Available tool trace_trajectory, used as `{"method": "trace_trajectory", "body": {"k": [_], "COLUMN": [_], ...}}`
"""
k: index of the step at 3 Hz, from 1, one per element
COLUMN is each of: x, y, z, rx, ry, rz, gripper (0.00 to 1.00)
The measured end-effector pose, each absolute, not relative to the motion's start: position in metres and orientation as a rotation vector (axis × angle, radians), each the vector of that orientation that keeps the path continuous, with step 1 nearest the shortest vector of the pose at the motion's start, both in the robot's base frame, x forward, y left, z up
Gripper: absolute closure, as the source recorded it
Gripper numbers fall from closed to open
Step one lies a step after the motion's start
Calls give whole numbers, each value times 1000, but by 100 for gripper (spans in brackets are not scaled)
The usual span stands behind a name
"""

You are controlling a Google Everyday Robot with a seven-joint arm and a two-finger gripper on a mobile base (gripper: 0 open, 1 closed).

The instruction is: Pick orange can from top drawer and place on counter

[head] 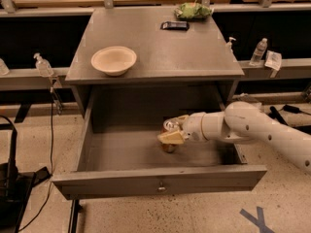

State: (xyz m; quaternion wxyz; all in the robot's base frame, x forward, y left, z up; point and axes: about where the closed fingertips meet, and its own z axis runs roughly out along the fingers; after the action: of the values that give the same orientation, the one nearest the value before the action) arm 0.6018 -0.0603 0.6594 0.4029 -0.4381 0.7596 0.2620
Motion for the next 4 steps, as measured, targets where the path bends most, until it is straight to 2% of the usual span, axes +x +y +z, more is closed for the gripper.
{"method": "trace_trajectory", "body": {"k": [2, 3, 4], "x": [621, 643, 661], "y": [-70, -67, -59], "z": [764, 866, 901], "rx": [-1062, -1200, -1293], "ry": [1743, 1688, 1707], "rz": [731, 692, 702], "gripper": [96, 100, 100]}}
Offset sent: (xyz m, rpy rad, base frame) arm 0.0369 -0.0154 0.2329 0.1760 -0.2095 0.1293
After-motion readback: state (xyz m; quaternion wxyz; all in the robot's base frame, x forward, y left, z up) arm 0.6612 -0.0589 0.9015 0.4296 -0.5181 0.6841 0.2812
